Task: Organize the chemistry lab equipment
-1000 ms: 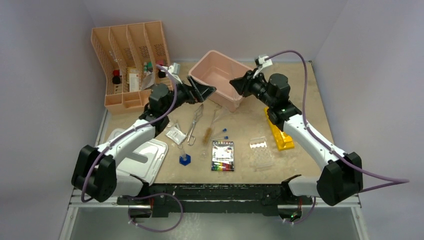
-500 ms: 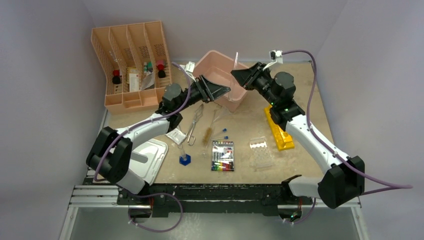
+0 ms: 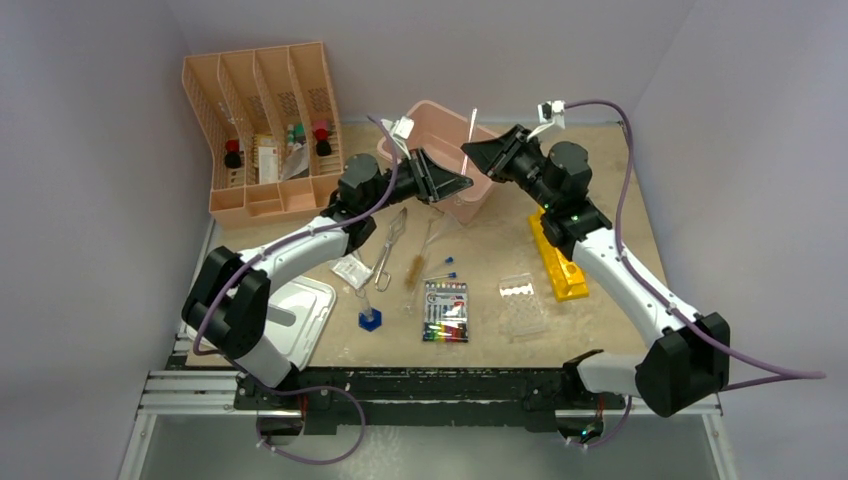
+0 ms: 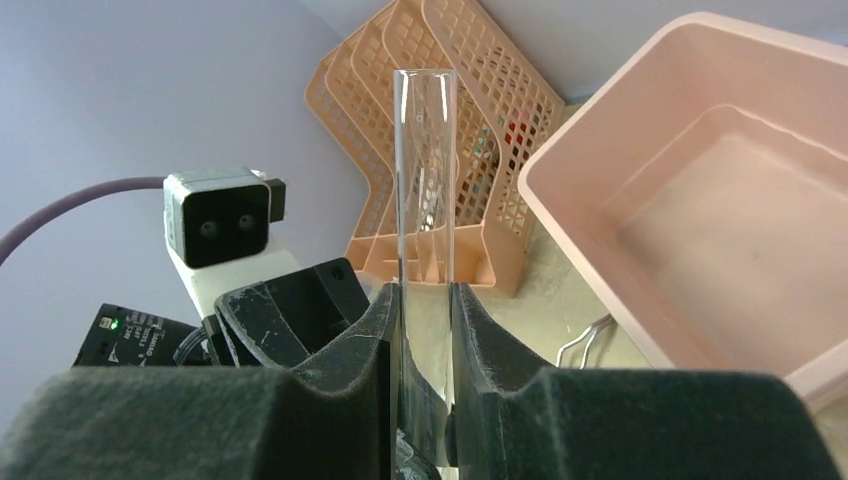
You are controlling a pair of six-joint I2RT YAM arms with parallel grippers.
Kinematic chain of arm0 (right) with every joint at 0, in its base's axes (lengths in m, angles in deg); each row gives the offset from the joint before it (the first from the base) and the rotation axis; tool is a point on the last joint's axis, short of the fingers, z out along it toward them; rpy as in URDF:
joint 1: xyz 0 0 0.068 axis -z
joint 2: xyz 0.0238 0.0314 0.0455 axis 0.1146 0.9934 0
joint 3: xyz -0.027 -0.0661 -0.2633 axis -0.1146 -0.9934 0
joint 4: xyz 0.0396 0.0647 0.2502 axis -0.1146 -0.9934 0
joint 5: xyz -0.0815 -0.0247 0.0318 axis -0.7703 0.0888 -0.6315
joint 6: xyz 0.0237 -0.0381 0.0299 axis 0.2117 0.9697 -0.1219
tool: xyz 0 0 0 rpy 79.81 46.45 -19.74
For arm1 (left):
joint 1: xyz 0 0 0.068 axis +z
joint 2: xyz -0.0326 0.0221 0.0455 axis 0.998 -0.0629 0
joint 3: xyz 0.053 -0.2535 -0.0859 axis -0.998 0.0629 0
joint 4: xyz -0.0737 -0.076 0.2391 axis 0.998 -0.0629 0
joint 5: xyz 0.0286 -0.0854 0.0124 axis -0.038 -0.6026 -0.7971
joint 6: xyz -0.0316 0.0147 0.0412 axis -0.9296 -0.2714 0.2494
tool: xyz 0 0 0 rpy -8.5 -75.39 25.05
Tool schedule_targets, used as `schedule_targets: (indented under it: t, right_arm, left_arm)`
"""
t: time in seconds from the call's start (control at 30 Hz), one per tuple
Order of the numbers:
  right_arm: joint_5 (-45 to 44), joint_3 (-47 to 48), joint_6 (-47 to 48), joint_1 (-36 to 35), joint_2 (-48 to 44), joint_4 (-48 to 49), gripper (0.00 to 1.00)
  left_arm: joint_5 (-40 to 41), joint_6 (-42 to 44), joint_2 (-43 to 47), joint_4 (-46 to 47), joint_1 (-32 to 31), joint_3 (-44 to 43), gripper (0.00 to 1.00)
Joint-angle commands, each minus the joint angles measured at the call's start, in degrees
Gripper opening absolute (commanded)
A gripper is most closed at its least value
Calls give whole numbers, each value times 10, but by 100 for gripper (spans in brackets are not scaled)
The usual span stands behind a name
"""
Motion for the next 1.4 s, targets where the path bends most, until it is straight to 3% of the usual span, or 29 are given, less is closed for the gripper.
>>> schedule_targets:
  t: [0.0,0.13,0.23,0.33,0.5,0.63,0.73,1.0,1.37]
  right_arm:
    - [25,49,22,4,-9,-62,19]
    - [28,70,51,14,-22,-131,40]
    - [37,96,43,29,-25,-184,56]
    - [53,122,13,68,-22,-248,66]
    - [154,191,20,124,20,-326,69]
    - [190,266,74,124,64,-420,71]
    - [227,277,82,124,72,-412,72]
    - [211,302,60,127,115,-464,65]
    - [297,296,11,133,134,-428,25]
  left_arm:
    - [-11,92,8,-78,-1,-52,12]
    - [-28,155,8,-145,-1,-77,3]
    - [-45,202,12,-189,-1,-91,2]
    - [-46,271,20,-260,-1,-113,5]
    - [-51,361,13,-374,-1,-159,7]
    - [-64,388,12,-392,-1,-167,7]
    - [-73,400,5,-419,-1,-175,6]
    - [-92,425,-1,-447,-1,-187,6]
    - [-94,462,-2,-485,0,-194,6]
